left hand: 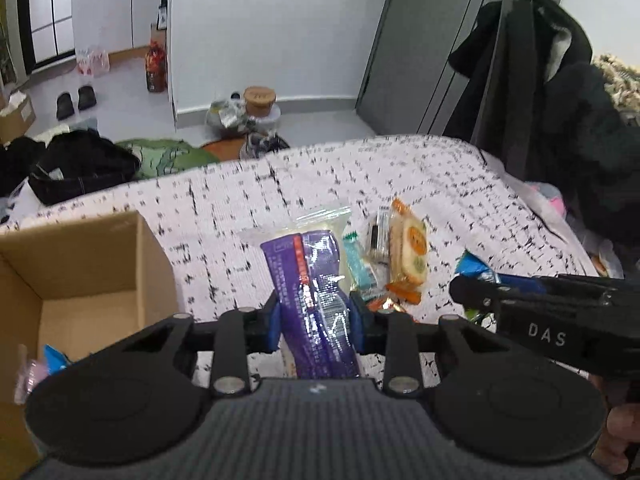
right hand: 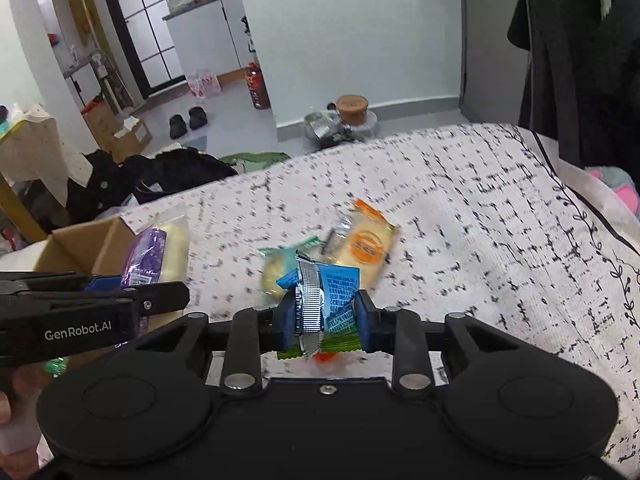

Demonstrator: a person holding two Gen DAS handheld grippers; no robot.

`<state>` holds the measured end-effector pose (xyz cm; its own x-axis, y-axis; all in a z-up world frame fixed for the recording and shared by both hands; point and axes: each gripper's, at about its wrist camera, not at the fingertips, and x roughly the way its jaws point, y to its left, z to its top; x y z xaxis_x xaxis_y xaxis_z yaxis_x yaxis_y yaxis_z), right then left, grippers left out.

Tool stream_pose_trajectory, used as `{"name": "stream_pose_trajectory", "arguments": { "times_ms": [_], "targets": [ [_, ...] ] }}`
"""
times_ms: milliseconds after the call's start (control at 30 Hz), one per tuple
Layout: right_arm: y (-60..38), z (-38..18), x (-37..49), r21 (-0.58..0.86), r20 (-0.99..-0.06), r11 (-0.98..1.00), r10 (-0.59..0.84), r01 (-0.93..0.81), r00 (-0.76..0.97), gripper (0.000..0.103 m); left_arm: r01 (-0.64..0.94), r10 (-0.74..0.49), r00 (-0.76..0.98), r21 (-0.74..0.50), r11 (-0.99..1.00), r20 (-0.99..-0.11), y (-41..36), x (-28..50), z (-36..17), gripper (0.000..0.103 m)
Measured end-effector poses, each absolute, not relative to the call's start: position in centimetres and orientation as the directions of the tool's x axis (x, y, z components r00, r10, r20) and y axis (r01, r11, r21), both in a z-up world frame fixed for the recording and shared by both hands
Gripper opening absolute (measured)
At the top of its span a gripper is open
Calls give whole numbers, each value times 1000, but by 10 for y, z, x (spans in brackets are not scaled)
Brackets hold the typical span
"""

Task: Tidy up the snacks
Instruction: 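Carry both snacks into the cardboard box and open both tools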

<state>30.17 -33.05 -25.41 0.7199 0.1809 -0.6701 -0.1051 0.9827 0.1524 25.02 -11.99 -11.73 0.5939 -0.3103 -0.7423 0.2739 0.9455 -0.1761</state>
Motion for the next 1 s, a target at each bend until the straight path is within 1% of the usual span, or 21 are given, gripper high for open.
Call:
{"name": "stream_pose_trajectory", "arguments": {
  "times_ms": [667,1000],
  "targets": [
    [-280,-231,284,154,-607,972,233,-174,760,29,236,-339,687,-243,941,-643,-64,222,-77,32],
    [-247,-225,282,183,-592,956,294,-230,751,29,155,-291,746,-268,951,-600,-26,212,-60,32]
  ]
}}
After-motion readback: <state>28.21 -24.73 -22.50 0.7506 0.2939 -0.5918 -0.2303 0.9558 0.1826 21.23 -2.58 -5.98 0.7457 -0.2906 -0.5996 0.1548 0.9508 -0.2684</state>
